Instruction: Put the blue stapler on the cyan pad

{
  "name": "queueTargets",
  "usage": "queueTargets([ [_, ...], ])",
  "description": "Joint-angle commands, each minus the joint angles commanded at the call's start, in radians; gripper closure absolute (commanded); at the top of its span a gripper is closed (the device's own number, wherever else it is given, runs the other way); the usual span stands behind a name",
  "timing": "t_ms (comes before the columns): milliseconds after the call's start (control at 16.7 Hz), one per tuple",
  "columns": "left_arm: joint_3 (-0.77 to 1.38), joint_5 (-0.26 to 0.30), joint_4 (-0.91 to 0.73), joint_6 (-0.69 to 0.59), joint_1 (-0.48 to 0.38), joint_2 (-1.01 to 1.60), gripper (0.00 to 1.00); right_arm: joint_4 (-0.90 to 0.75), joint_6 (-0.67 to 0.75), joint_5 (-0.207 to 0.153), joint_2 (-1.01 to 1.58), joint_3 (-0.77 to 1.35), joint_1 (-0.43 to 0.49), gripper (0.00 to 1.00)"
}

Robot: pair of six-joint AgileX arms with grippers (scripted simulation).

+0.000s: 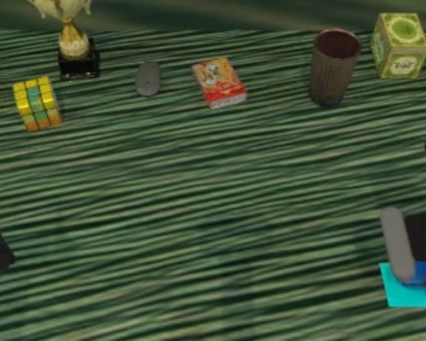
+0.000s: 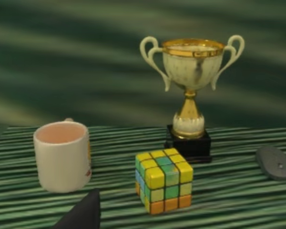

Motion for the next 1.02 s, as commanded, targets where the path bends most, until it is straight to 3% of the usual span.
queueTargets([
  [660,0.000,0.000,0.000,0.000,0.000,0.000,0.00,0.000,0.000,0.000,0.000,0.000,0.000,0.02],
  [1020,0.000,0.000,0.000,0.000,0.000,0.000,0.00,0.000,0.000,0.000,0.000,0.000,0.000,0.00],
])
